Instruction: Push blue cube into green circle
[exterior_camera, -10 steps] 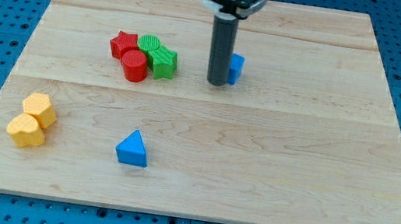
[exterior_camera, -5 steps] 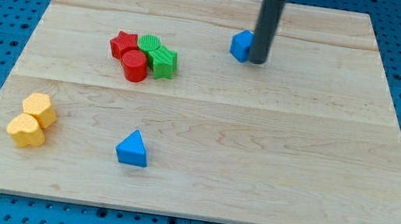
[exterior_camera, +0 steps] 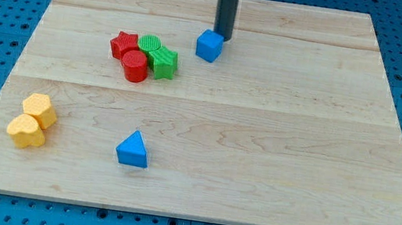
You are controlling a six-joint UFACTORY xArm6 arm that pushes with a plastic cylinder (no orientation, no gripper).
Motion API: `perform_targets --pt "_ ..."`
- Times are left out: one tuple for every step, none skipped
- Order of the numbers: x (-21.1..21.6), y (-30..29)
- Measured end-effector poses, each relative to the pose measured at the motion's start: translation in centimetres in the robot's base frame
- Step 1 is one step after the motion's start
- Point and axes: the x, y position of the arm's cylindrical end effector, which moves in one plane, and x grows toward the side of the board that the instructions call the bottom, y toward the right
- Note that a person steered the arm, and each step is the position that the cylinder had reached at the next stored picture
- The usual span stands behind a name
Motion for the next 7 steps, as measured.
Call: perform_targets --pt "0.2 2.3" --pt "1.6 4.0" --pt "3.2 0.7" --pt "3.3 -4.1" --pt "1.4 -4.8" --pt "-1.7 -4.0" --pt "-0.7 -6.5"
